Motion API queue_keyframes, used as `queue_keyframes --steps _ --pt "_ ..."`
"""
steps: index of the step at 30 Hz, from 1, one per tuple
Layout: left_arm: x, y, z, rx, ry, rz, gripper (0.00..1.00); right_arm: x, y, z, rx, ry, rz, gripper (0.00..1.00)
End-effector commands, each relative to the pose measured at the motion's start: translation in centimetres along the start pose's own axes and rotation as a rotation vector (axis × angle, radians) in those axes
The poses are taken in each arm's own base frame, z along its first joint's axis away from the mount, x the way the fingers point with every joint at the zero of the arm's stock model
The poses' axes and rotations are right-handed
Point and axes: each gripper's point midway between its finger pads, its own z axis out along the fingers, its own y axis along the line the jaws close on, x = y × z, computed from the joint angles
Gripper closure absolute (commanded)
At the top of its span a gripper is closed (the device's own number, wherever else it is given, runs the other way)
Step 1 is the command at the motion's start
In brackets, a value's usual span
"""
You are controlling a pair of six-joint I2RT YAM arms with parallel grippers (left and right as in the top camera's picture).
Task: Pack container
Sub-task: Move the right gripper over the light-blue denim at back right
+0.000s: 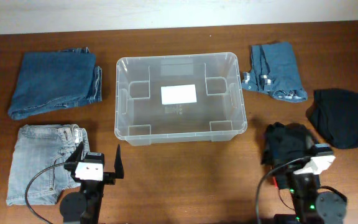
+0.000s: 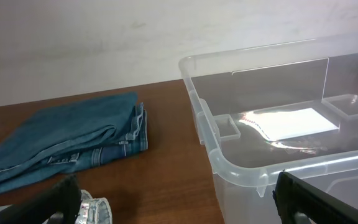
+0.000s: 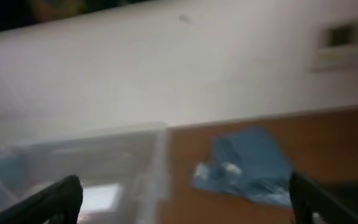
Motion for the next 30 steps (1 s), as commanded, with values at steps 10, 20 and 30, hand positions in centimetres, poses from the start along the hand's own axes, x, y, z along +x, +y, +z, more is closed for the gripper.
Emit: queue_keyframes --steps 10,20,30 --pt "0.1 0.2 0.0 -0.012 -0.003 0.016 0.01 -3.8 -4.0 3.1 0.275 0.356 -0.131 0.01" --pt "0.1 0.2 0.0 -0.012 -0.003 0.016 0.01 -6.4 -2.2 12.3 0.048 0.816 -0.054 0.02" --pt "0.1 0.2 0.0 -0.012 -0.003 0.016 0.01 -8.7 -8.6 20.1 0.23 0.814 -0.086 0.02"
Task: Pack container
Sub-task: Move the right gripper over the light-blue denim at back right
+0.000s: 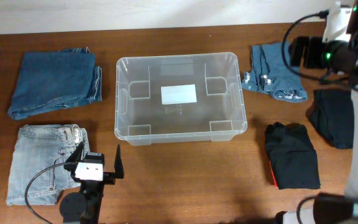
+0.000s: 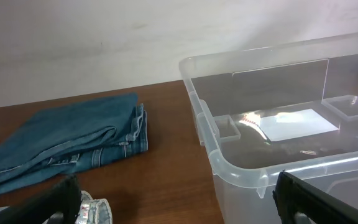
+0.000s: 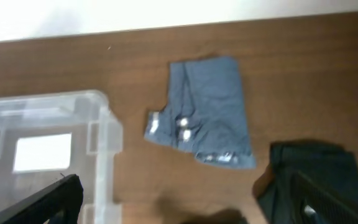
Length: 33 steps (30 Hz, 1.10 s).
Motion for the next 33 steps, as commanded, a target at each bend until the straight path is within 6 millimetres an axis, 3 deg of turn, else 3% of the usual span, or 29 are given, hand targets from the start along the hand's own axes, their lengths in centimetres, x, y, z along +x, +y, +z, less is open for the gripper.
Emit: queue_keyframes --steps 1,6,12,20,23,26,33 --pt "0.2 0.2 0.0 -0.012 0.001 0.016 0.01 -0.9 -3.3 1.5 0.093 -0.006 0.021 0.02" --pt "0.2 0.2 0.0 -0.012 0.001 0.016 0.01 1.1 -7.3 6.5 0.028 0.087 0.108 0.01" --pt "0.2 0.2 0.0 -0.012 0.001 0.016 0.0 3.0 -6.8 11.2 -0.349 0.096 0.096 0.02" --pt "0.2 0.2 0.0 -0.012 0.001 0.016 0.01 6.6 -7.6 18.1 -0.421 0.183 0.098 0.02" --pt "0.2 0.2 0.0 -0.012 0.001 0.016 0.01 7.2 -8.3 19.5 -0.411 0.186 0.106 0.01" --pt "0.2 0.2 0.0 -0.012 0.001 0.016 0.01 8.4 -10.4 21.1 -0.322 0.224 0.132 0.01" --pt "0.2 0.2 0.0 -0.012 0.001 0.016 0.01 9.9 -10.3 22.8 -0.338 0.251 0.062 0.02"
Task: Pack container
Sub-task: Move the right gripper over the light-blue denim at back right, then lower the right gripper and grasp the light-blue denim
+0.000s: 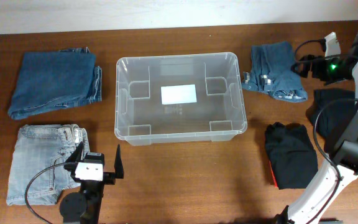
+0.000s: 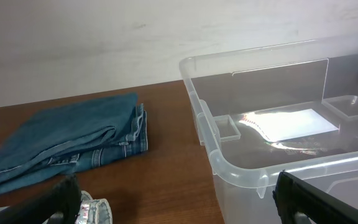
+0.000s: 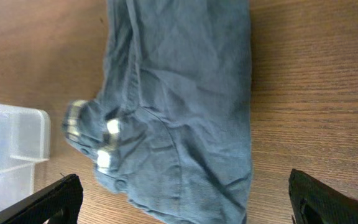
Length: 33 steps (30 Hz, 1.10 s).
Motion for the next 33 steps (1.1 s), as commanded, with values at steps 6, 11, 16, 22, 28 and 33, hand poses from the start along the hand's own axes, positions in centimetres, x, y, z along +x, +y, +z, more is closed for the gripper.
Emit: queue_keyframes --steps 6,11,16,22,28,33 --pt "0.2 0.2 0.0 -0.012 0.001 0.016 0.0 0.4 -1.4 2.1 0.009 0.011 -0.044 0.01" --pt "0.2 0.2 0.0 -0.012 0.001 0.016 0.01 1.0 -1.7 3.4 -0.016 0.026 -0.029 0.02" --pt "0.2 0.2 0.0 -0.012 0.001 0.016 0.01 1.8 -1.8 4.6 -0.048 0.043 -0.011 0.01" --pt "0.2 0.2 0.0 -0.012 0.001 0.016 0.01 2.5 -1.8 5.6 -0.079 0.055 0.005 0.02" --pt "0.2 0.2 0.0 -0.012 0.001 0.016 0.01 3.0 -1.4 6.7 -0.112 0.067 0.014 0.02" --pt "0.2 0.2 0.0 -0.012 0.001 0.016 0.01 3.7 -1.0 8.0 -0.127 0.096 0.016 0.02"
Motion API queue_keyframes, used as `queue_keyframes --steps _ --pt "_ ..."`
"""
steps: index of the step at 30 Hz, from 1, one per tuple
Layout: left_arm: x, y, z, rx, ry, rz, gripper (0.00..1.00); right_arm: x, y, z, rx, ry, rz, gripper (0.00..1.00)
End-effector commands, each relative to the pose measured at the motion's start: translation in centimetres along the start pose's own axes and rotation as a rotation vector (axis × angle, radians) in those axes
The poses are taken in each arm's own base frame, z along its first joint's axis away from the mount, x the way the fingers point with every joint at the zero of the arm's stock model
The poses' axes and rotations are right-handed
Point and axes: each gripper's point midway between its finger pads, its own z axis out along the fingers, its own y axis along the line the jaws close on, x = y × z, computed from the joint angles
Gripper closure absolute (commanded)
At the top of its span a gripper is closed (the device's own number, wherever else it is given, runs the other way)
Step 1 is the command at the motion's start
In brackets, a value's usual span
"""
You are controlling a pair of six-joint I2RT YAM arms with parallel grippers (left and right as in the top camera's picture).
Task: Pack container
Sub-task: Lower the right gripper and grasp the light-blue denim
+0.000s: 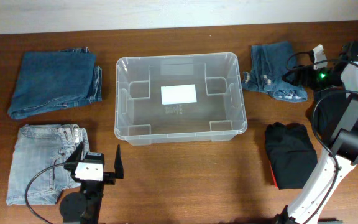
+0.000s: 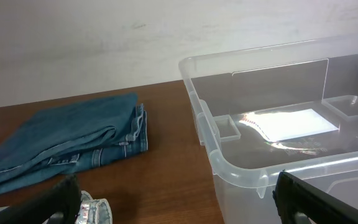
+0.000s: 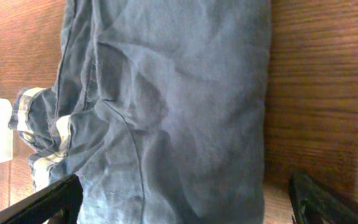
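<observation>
A clear plastic container [image 1: 118, 99] stands empty at mid-table; its near corner [image 2: 229, 165] fills the right of the left wrist view. Small folded blue denim shorts [image 1: 272, 76] lie right of it. My right gripper [image 1: 296, 70] is open just above the shorts' right edge. In the right wrist view the shorts [image 3: 166, 106] fill the space between the spread fingers of the right gripper [image 3: 185, 208]. My left gripper [image 1: 97, 163] is open near the front edge, beside light-wash jeans [image 1: 39, 162]. Nothing sits between the fingers of the left gripper [image 2: 173, 208].
Dark blue folded jeans [image 1: 55, 84] lie at the back left, also in the left wrist view as blue jeans [image 2: 61, 143]. A black folded garment [image 1: 291, 155] lies front right. My right arm [image 1: 347, 124] spans the table's right side, covering what lies beneath.
My right gripper has come closer to the blue denim shorts, which now fill its view between the open fingers. The left arm has not moved.
My right gripper was low at the front edge by the black garment. Then it was high at the back right, looking down on the shorts. It stood over the shorts after that, and now is close above them. The left arm stayed parked throughout.
</observation>
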Motion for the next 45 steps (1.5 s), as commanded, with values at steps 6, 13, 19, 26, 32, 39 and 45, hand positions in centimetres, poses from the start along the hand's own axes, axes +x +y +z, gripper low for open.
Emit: queue_keyframes --steps 6,13,19,26,32,39,45 --pt "0.2 0.2 0.0 -0.012 0.001 0.016 0.0 1.3 1.1 3.2 -0.049 0.057 -0.009 0.02" --pt "0.2 0.2 0.0 -0.012 0.001 0.016 0.01 1.5 1.9 3.6 -0.063 0.074 -0.012 0.01" --pt "0.2 0.2 0.0 -0.012 0.001 0.016 0.01 1.8 2.1 4.1 -0.068 0.085 -0.011 0.01" --pt "0.2 0.2 0.0 -0.012 0.001 0.016 0.01 3.7 0.8 6.1 -0.061 0.138 0.02 0.01" --pt "0.2 0.2 0.0 -0.012 0.001 0.016 0.01 4.9 -0.9 6.5 0.017 0.186 0.024 0.07" --pt "0.2 0.2 0.0 -0.012 0.001 0.016 0.0 5.0 -1.1 6.5 0.03 0.193 0.024 0.33" --pt "0.2 0.2 0.0 -0.012 0.001 0.016 0.01 5.7 -2.0 6.3 0.086 0.227 0.024 0.51"
